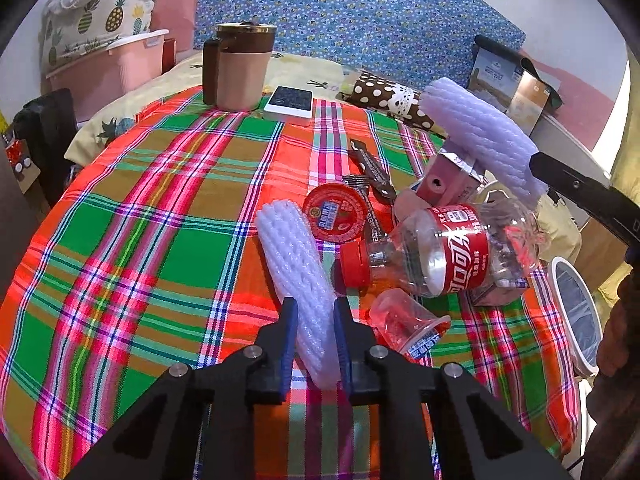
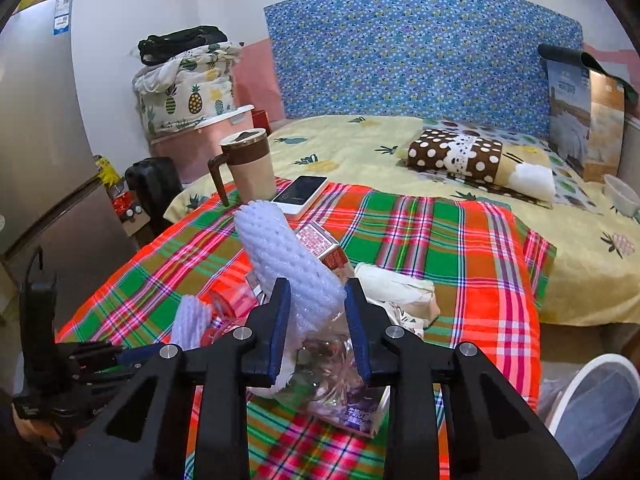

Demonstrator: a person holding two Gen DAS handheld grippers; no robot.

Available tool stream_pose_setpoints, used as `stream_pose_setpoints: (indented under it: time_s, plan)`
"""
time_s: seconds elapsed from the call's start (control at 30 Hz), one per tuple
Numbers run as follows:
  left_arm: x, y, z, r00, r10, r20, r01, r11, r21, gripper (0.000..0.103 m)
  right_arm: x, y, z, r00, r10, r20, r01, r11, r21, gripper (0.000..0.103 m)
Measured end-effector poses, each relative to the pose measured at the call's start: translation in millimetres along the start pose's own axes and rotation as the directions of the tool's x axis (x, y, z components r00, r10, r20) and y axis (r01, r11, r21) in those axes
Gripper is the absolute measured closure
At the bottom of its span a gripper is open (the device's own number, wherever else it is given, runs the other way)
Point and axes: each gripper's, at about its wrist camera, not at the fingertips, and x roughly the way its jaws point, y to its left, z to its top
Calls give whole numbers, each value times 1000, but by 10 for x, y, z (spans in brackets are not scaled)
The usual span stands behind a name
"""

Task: Collect trash
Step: 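Reach the right tool toward the clear Coca-Cola bottle and close on it, then lift the Coca-Cola bottle with the right tool while the left tool grasps a white foam net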

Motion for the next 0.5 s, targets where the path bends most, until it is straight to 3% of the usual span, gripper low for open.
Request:
stream_pose_setpoints:
  time_s: [0.1,0.23,0.3,0.4,0.5]
  plan:
    - [-7,3,0,1000,4,4,-4,1000,0,87,-54,7,-11,999,40,0,-40,999,4,73]
    - [-21,1,-5,1000,4,9,-4,1000,1,87,-26,191,-49,978,196,-66,-200,978,-53,72]
    - [-29,13,-13,1000,5,8,-5,1000,-1,87,-62,275,-97,982,181,-51,-186,977,-109,67]
    - [-69,46,-31,1000,12,13,-12,1000,-8,87,-111,211,-111,987,161,-22,-162,980,-115,45]
    - [-111,94,-40,1000,19,17,-19,1000,-16,87,-68,102,-88,988,151,-28,-153,982,-114,44]
